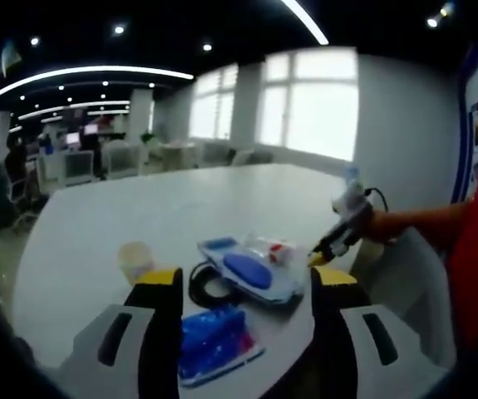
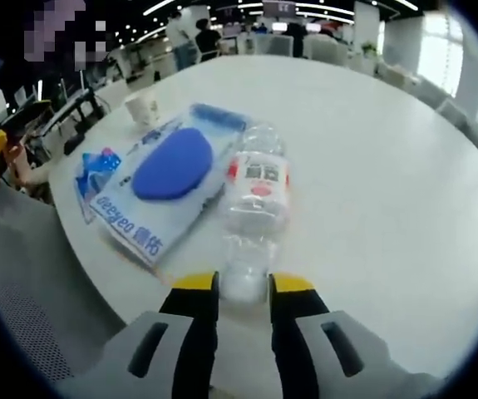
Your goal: Arrange the tabletop items into an orderly group along one side of the table until the central work area is clear of visible clutter.
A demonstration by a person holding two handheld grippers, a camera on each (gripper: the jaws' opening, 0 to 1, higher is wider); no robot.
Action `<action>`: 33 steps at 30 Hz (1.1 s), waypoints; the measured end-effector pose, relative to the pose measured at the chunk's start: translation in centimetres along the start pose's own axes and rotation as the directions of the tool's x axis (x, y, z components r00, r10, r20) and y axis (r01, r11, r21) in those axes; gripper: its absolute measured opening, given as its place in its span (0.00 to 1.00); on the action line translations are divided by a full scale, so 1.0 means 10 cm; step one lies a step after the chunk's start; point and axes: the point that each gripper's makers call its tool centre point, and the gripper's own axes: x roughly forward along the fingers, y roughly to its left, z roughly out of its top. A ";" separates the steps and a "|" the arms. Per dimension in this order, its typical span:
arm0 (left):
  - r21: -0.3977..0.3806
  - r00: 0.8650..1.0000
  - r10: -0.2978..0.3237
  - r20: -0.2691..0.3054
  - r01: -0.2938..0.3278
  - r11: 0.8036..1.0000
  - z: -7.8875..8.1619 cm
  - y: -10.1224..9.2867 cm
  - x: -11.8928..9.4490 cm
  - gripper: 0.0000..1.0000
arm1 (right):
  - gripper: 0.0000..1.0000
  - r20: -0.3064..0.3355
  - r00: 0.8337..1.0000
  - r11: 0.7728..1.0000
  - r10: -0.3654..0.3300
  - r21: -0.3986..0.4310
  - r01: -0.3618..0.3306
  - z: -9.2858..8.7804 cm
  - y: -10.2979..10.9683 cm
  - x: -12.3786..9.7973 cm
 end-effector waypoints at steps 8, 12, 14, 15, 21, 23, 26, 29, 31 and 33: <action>-0.003 1.000 -0.009 0.002 0.009 1.000 0.00 -0.01 0.01 0.58 | 0.23 0.004 1.000 1.000 -0.013 -0.001 0.013 0.05 0.00 -0.11; -0.003 1.000 -0.015 0.006 0.015 1.000 0.00 -0.02 0.02 0.58 | 0.23 0.015 1.000 1.000 -0.021 -0.004 0.021 0.11 0.00 -0.18; -0.004 1.000 -0.019 0.010 0.019 1.000 0.01 -0.03 0.03 0.58 | 0.23 0.025 0.999 1.000 -0.028 -0.008 0.028 0.15 0.00 -0.22; -0.003 1.000 -0.020 0.012 0.020 1.000 0.01 -0.03 0.03 0.58 | 0.23 0.029 0.999 0.999 -0.032 -0.013 0.033 0.17 0.00 -0.24; -0.005 0.999 -0.029 0.019 0.029 1.000 0.02 -0.03 0.03 0.57 | 0.22 0.062 0.997 0.998 -0.054 -0.029 0.056 0.33 0.00 -0.38; -0.008 0.999 -0.032 0.024 0.032 0.999 0.03 -0.03 0.03 0.57 | 0.22 0.076 0.995 0.997 -0.061 -0.037 0.064 0.40 0.00 -0.43; -0.009 0.999 -0.037 0.029 0.037 0.999 0.04 -0.04 0.03 0.57 | 0.22 0.103 0.992 0.996 -0.074 -0.050 0.079 0.52 0.01 -0.52; -0.010 0.999 -0.041 0.031 0.041 0.999 0.04 -0.04 0.03 0.57 | 0.22 0.129 0.988 0.994 -0.083 -0.065 0.092 0.65 0.02 -0.59; -0.010 0.999 -0.042 0.034 0.042 0.999 0.05 -0.03 0.03 0.57 | 0.22 0.154 0.984 0.992 -0.089 -0.078 0.102 0.77 0.04 -0.66; -0.012 0.998 -0.044 0.038 0.045 0.999 0.06 -0.03 0.03 0.57 | 0.22 0.168 0.982 0.991 -0.090 -0.086 0.106 0.84 0.06 -0.70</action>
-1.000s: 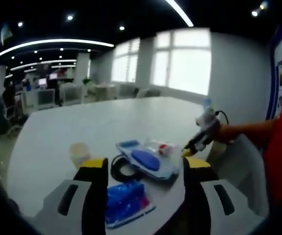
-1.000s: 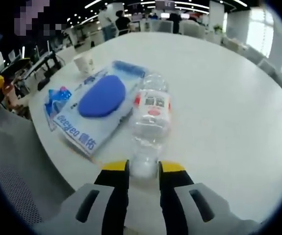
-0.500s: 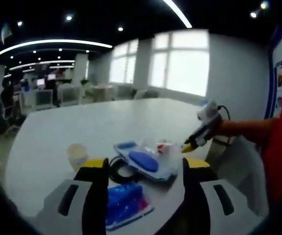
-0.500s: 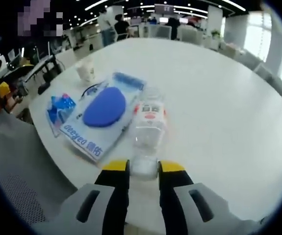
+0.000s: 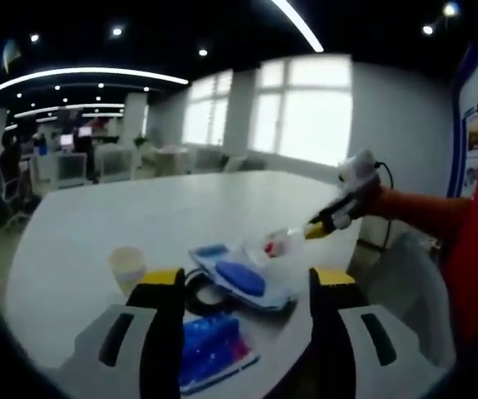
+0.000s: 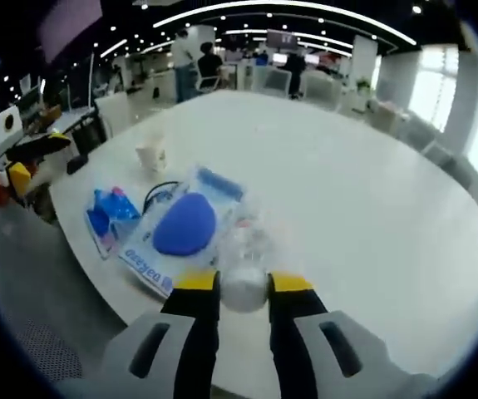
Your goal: Arrange the tabletop items into an orderly group along one side of the table until the central work area is clear of visible clutter.
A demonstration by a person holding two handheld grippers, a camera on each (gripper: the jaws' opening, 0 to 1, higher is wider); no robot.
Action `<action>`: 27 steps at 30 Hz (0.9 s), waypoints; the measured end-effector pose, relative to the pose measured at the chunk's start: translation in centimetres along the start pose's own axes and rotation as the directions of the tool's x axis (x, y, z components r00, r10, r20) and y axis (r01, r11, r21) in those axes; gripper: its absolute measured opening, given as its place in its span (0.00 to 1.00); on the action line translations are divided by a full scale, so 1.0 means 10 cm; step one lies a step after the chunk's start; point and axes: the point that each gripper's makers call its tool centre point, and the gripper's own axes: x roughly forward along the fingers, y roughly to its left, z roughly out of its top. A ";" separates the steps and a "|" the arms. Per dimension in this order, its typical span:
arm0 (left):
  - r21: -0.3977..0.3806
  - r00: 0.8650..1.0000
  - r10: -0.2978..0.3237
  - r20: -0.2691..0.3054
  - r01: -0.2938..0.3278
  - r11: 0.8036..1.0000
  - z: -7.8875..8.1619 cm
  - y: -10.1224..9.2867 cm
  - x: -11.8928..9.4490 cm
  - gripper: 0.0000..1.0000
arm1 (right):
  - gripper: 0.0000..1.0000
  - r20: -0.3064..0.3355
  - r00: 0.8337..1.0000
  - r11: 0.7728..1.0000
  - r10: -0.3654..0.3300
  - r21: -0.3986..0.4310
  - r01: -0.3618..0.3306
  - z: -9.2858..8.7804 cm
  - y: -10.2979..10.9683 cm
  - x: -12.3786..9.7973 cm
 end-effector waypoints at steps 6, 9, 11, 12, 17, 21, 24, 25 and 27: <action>-0.006 1.000 -0.001 0.011 0.001 1.000 0.02 0.00 -0.01 0.57 | 0.22 0.052 0.999 1.000 0.000 -0.031 0.002 0.30 0.02 -0.07; -0.007 1.000 0.001 0.014 0.000 1.000 0.02 0.01 -0.02 0.57 | 0.22 0.071 0.997 0.999 0.001 -0.035 0.001 0.42 0.02 -0.07; -0.006 1.000 0.002 0.016 -0.002 1.000 0.03 0.01 -0.02 0.57 | 0.21 0.080 0.997 0.999 0.006 -0.035 -0.003 0.49 0.03 -0.06; -0.005 1.000 0.002 0.017 -0.002 1.000 0.03 0.01 -0.02 0.57 | 0.21 0.086 0.996 0.999 0.009 -0.033 -0.006 0.52 0.02 -0.04; -0.005 1.000 0.005 0.022 -0.005 1.000 0.04 0.01 -0.03 0.57 | 0.21 0.092 0.996 1.000 0.015 0.002 -0.015 0.63 -0.05 0.05; -0.006 1.000 0.011 0.022 -0.011 1.000 0.04 0.01 -0.04 0.57 | 0.21 0.091 0.996 1.000 0.016 0.025 -0.018 0.68 -0.10 0.12; -0.008 1.000 0.016 0.023 -0.016 1.000 0.04 0.02 -0.05 0.57 | 0.21 0.092 0.996 0.999 0.014 0.049 -0.019 0.71 -0.14 0.16; -0.009 1.000 0.018 0.023 -0.018 1.000 0.04 0.03 -0.05 0.56 | 0.21 0.092 0.996 0.998 0.014 0.059 -0.019 0.72 -0.15 0.17; -0.008 1.000 0.020 0.022 -0.020 1.000 0.04 0.03 -0.05 0.57 | 0.21 0.092 0.996 0.998 0.006 0.067 -0.012 0.72 -0.16 0.18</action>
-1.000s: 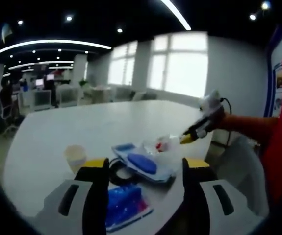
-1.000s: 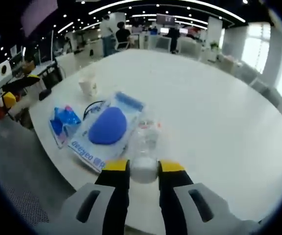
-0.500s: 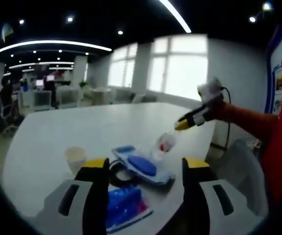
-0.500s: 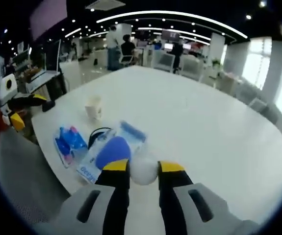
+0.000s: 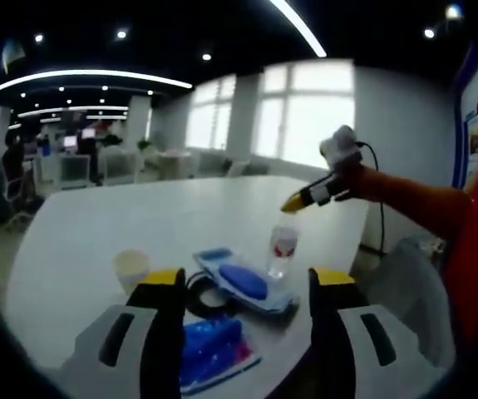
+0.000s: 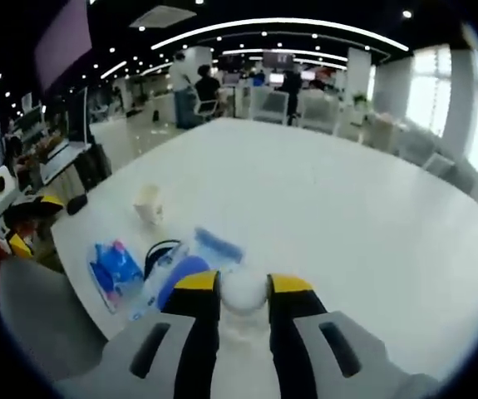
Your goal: Arrange the tabletop items into an orderly group along one side of the table until the central work area is clear of visible clutter.
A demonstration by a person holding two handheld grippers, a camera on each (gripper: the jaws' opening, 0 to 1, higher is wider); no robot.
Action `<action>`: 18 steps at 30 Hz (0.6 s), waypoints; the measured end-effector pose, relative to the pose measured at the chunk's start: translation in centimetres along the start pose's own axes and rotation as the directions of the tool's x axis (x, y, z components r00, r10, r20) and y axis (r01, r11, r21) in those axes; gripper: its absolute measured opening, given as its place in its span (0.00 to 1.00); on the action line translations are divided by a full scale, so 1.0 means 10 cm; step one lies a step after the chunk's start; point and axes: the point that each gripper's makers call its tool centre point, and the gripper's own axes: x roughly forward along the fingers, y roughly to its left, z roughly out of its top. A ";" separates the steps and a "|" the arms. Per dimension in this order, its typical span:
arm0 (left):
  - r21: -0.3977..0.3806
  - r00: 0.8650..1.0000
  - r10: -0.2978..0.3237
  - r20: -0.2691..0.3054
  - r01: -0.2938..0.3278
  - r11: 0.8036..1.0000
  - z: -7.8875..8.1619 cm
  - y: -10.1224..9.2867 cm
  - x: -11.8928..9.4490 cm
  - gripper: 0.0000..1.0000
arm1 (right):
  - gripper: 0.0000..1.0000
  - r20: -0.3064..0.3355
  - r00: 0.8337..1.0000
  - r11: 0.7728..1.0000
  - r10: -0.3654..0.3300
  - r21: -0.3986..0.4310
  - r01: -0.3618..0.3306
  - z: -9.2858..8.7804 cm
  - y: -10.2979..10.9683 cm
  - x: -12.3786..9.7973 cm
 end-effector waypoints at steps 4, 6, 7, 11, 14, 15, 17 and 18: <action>0.000 1.000 0.002 -0.001 -0.002 1.000 0.00 0.00 0.00 0.56 | 0.22 0.002 1.000 1.000 -0.011 -0.002 0.011 0.00 0.01 0.01; 0.001 1.000 0.003 -0.002 -0.003 1.000 0.00 0.00 0.00 0.56 | 0.22 0.005 1.000 1.000 -0.011 -0.007 0.011 0.01 0.01 0.01; 0.000 1.000 0.005 -0.003 -0.005 1.000 -0.01 0.00 0.00 0.56 | 0.22 0.006 1.000 1.000 -0.011 -0.008 0.011 0.01 0.01 0.01; 0.000 1.000 0.006 -0.003 -0.006 1.000 -0.01 0.01 0.00 0.56 | 0.22 0.007 1.000 1.000 -0.008 -0.015 0.009 0.01 0.02 0.00; 0.001 1.000 0.005 -0.005 -0.005 1.000 -0.01 0.00 0.01 0.56 | 0.22 0.011 1.000 0.999 -0.006 -0.037 0.007 0.01 0.01 0.01; 0.002 1.000 0.005 -0.005 -0.005 1.000 -0.01 0.00 0.01 0.56 | 0.22 0.009 1.000 0.999 -0.010 -0.050 0.010 0.00 0.00 0.01; 0.001 1.000 0.004 -0.009 -0.004 1.000 -0.02 0.00 0.02 0.56 | 0.22 0.012 1.000 0.999 -0.007 -0.054 0.008 0.00 0.00 0.01; 0.001 1.000 0.005 -0.010 -0.005 1.000 -0.02 0.00 0.02 0.56 | 0.22 0.013 1.000 0.998 -0.008 -0.055 0.009 0.00 0.00 0.01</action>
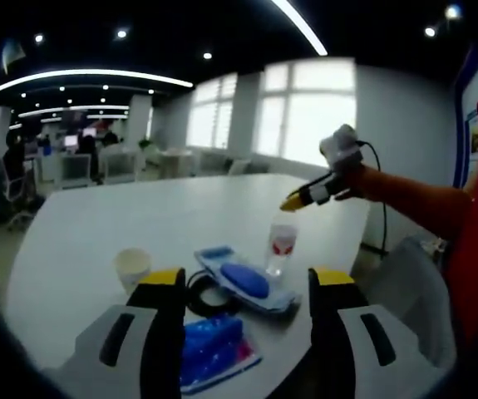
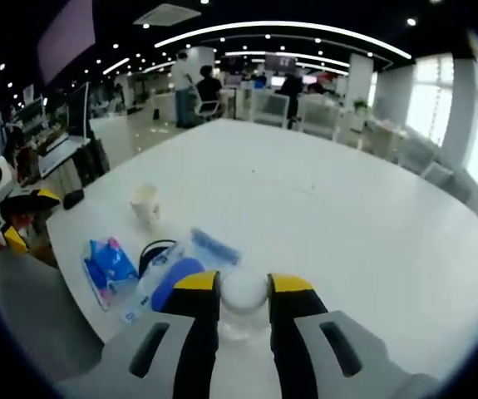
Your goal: Arrange the tabletop items into an orderly group along one side of the table until the central work area is clear of visible clutter.
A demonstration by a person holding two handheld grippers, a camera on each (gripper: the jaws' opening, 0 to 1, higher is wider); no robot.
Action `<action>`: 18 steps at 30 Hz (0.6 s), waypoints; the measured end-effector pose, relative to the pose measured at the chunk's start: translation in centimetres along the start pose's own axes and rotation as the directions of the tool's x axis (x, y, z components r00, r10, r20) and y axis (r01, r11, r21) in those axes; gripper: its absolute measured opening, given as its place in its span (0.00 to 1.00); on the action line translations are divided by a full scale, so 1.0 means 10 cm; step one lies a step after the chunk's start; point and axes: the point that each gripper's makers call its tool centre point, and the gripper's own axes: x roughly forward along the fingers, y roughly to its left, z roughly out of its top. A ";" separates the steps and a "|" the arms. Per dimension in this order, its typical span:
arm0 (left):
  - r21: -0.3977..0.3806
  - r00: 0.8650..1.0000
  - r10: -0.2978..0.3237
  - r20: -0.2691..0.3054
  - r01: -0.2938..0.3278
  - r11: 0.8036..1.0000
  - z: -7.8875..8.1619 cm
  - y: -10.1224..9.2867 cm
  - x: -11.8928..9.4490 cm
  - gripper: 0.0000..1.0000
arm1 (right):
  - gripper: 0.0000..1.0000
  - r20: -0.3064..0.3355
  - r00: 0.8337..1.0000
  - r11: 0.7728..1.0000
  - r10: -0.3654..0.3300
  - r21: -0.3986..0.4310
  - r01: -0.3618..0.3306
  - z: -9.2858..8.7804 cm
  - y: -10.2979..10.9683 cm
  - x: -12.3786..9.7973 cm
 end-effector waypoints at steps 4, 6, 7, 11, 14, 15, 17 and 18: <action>0.001 1.000 0.000 0.000 0.000 1.000 0.00 0.01 0.00 0.56 | 0.22 0.004 1.000 1.000 -0.002 -0.009 0.002 0.00 0.00 0.01; 0.001 1.000 -0.001 -0.002 0.001 1.000 -0.01 0.00 0.00 0.56 | 0.22 0.003 1.000 1.000 -0.002 -0.022 0.002 -0.01 0.00 0.01; 0.002 1.000 -0.001 -0.002 0.001 1.000 0.00 0.00 0.00 0.56 | 0.22 0.002 1.000 0.999 -0.002 -0.034 0.002 -0.01 0.00 0.01; 0.002 1.000 -0.001 -0.004 0.001 1.000 -0.01 0.00 -0.01 0.55 | 0.22 -0.001 1.000 0.999 0.013 -0.050 -0.013 0.00 0.02 0.01; 0.003 1.000 -0.002 -0.005 0.002 1.000 -0.01 -0.01 -0.01 0.55 | 0.22 -0.002 0.999 0.995 0.049 -0.092 -0.049 0.00 0.05 0.01; 0.004 1.000 -0.002 -0.005 0.002 1.000 -0.01 -0.01 -0.01 0.55 | 0.22 -0.005 0.998 0.994 0.055 -0.099 -0.055 -0.01 0.06 0.01; 0.005 1.000 -0.002 -0.006 0.003 1.000 -0.01 -0.01 -0.01 0.55 | 0.22 -0.011 0.997 0.989 0.078 -0.121 -0.079 -0.01 0.07 0.01; 0.006 1.000 -0.003 -0.008 0.003 1.000 -0.01 -0.01 -0.01 0.55 | 0.22 -0.011 0.996 0.988 0.085 -0.128 -0.086 -0.01 0.07 0.01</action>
